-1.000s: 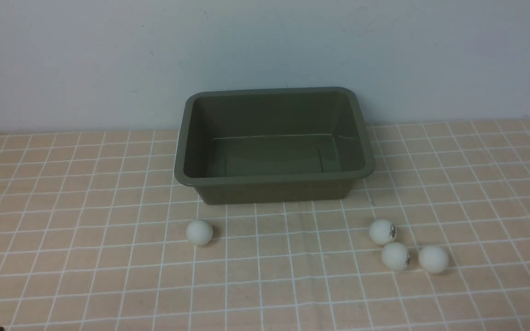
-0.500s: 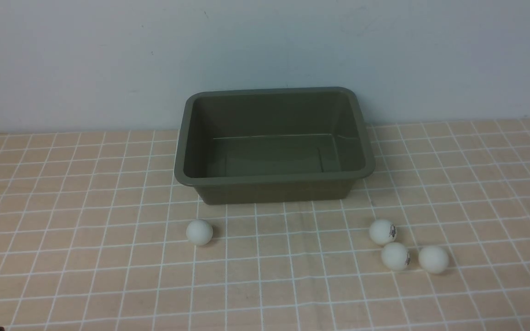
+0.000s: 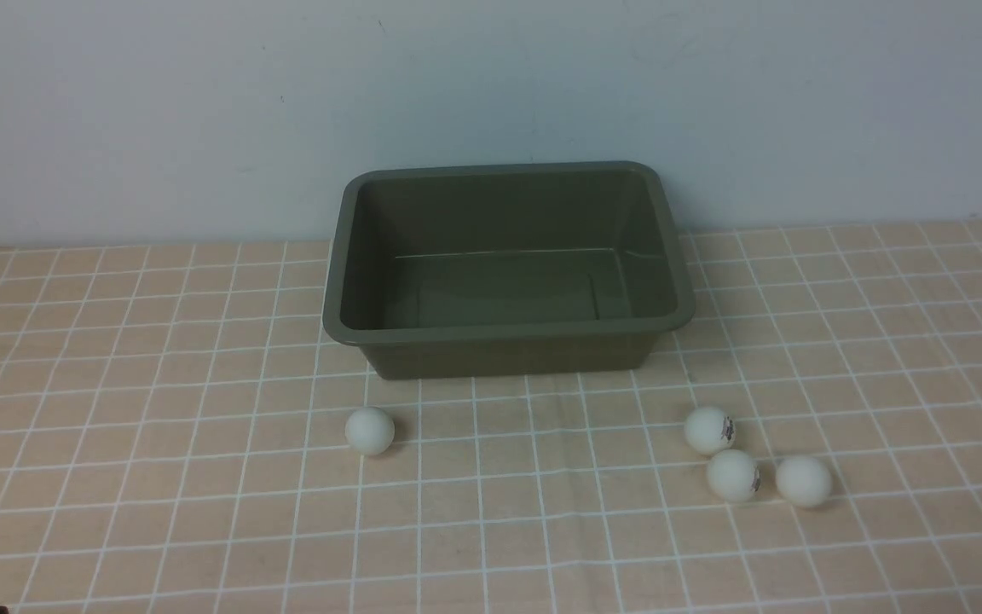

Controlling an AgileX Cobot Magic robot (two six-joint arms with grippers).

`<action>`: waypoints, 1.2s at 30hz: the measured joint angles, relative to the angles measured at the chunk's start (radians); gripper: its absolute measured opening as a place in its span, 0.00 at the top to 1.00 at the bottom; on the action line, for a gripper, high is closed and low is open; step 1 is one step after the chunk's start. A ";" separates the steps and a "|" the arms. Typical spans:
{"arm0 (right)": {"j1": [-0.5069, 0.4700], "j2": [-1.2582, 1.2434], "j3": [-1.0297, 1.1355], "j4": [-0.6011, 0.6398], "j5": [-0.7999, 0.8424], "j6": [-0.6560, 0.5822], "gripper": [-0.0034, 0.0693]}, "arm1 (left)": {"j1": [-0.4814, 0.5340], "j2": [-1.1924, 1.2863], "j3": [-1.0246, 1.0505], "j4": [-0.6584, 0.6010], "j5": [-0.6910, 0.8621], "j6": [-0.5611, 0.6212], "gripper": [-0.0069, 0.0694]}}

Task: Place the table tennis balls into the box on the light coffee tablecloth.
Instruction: 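Reach for and grasp a ping pong ball on the table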

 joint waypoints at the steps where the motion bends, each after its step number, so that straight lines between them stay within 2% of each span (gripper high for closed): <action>1: 0.000 0.000 0.000 0.000 0.000 0.000 0.98 | 0.000 0.000 0.000 0.000 0.000 0.000 1.00; 5: 0.000 0.000 0.000 0.025 0.000 0.005 0.98 | 0.000 0.000 0.000 -0.001 0.000 -0.001 1.00; 7: 0.000 0.000 0.000 0.091 0.001 0.028 0.98 | 0.000 0.000 0.000 -0.017 0.000 -0.010 1.00; 14: 0.000 0.000 0.002 0.464 0.006 0.052 0.98 | 0.000 0.000 -0.001 -0.191 0.001 -0.057 1.00; 18: 0.000 0.000 0.002 0.552 -0.039 0.051 0.98 | 0.000 0.000 -0.001 -0.265 0.001 -0.060 1.00; 25: 0.000 0.000 0.003 0.807 -0.107 0.079 0.98 | 0.000 0.000 0.000 -0.427 -0.044 -0.066 1.00; 26: 0.000 0.000 0.003 0.853 -0.113 0.079 0.98 | 0.000 0.000 0.000 -0.487 -0.074 -0.067 1.00; 29: 0.000 0.000 0.003 0.899 -0.115 0.079 0.98 | 0.000 0.000 0.001 -0.553 -0.126 -0.068 1.00; 36: 0.000 0.000 0.003 0.920 -0.112 0.079 0.98 | 0.000 0.000 0.001 -0.688 -0.213 -0.068 1.00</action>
